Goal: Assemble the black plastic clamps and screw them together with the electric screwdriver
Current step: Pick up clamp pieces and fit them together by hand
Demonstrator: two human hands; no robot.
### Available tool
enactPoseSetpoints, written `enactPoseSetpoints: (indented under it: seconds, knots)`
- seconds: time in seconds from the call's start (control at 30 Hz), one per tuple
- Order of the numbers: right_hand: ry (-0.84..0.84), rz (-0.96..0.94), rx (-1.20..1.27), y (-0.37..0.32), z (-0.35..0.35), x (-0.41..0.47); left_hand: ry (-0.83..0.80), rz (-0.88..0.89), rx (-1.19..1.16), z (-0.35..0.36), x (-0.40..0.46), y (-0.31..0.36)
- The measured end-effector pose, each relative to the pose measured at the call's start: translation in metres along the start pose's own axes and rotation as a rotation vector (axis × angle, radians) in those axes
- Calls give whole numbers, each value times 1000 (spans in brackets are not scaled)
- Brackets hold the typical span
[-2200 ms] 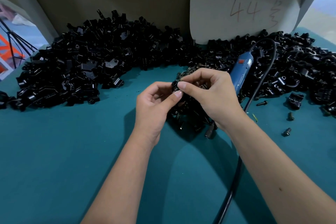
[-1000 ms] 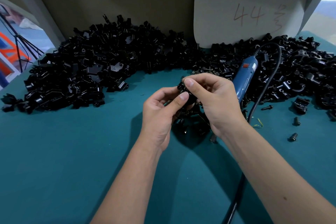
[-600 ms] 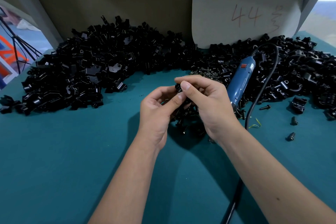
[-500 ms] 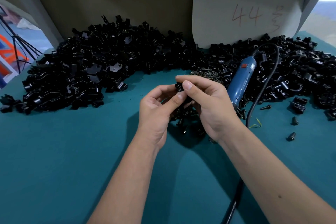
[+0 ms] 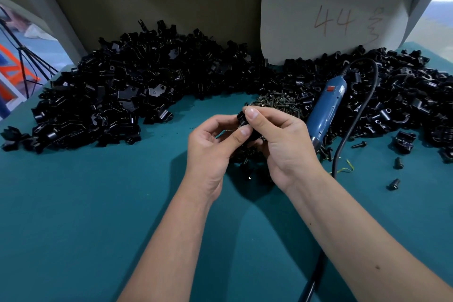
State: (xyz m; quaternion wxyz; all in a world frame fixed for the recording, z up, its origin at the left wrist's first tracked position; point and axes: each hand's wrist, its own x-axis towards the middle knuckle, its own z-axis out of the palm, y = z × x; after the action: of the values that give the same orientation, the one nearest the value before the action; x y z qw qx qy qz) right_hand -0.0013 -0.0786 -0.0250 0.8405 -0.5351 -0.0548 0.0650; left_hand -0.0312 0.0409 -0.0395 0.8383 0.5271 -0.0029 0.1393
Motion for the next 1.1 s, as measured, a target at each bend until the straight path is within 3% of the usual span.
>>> enactPoseSetpoints:
  seconds: [0.33,0.53,0.77,1.1]
  knots:
    - [-11,-112,-72,-1,-4,6,84,-87,-88,-1,1,4]
    - [8,-271,-401,3,-8,6,73,-169,-183,0,0,4]
    - [-48,-325,-593,1,-9,4,117,-207,-262,1,1,6]
    - [-66,-424,-659,2,-3,-1,130,-146,56,8,0,0]
